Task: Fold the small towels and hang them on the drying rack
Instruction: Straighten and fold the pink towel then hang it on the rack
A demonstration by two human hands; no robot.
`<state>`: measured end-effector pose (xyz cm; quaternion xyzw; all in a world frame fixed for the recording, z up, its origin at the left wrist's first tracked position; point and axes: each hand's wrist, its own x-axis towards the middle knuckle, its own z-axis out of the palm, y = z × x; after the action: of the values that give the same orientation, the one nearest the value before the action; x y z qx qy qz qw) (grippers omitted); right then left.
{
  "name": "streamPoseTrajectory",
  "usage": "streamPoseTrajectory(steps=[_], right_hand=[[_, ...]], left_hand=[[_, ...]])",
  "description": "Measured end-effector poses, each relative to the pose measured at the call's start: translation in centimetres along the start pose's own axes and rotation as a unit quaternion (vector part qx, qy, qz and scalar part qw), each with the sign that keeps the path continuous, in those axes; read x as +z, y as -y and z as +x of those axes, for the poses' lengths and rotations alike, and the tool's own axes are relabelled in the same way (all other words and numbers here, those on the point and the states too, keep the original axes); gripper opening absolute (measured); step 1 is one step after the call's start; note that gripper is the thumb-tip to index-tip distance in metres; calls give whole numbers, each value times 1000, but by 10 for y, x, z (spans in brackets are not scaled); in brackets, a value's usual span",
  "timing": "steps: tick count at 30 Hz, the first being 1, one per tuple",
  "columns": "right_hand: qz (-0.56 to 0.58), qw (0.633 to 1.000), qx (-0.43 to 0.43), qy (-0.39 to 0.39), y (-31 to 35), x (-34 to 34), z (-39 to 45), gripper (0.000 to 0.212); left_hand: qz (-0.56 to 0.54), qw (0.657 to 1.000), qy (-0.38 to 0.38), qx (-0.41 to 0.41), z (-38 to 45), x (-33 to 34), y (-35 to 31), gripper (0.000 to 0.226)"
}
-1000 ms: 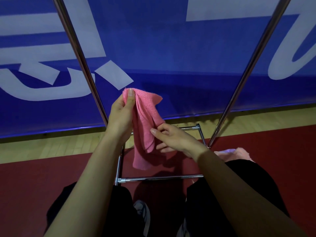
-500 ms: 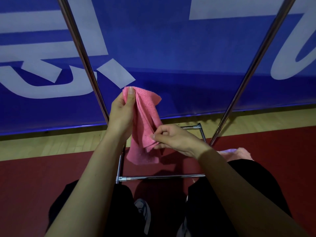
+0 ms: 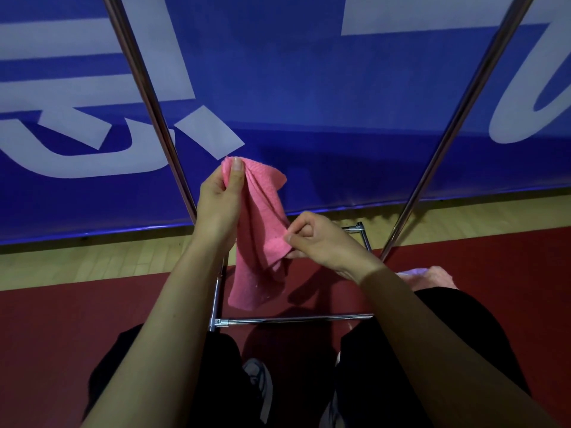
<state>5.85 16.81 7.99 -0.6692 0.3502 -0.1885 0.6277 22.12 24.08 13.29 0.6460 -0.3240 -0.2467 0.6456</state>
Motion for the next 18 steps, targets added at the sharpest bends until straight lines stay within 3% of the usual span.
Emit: streamPoseTrajectory(steps=[5, 11, 14, 18], right_hand=[[-12, 999, -7, -42, 0, -8, 4, 20], [185, 978, 1, -101, 14, -21, 1, 13], [253, 964, -8, -77, 16, -26, -2, 12], [255, 964, -58, -40, 19, -22, -3, 14]], left_hand=[[-6, 999, -38, -23, 3, -2, 3, 44], [-158, 975, -45, -148, 16, -7, 5, 35], [-184, 963, -1, -197, 8, -1, -4, 36], [-220, 932, 120, -262, -5, 9, -11, 41]])
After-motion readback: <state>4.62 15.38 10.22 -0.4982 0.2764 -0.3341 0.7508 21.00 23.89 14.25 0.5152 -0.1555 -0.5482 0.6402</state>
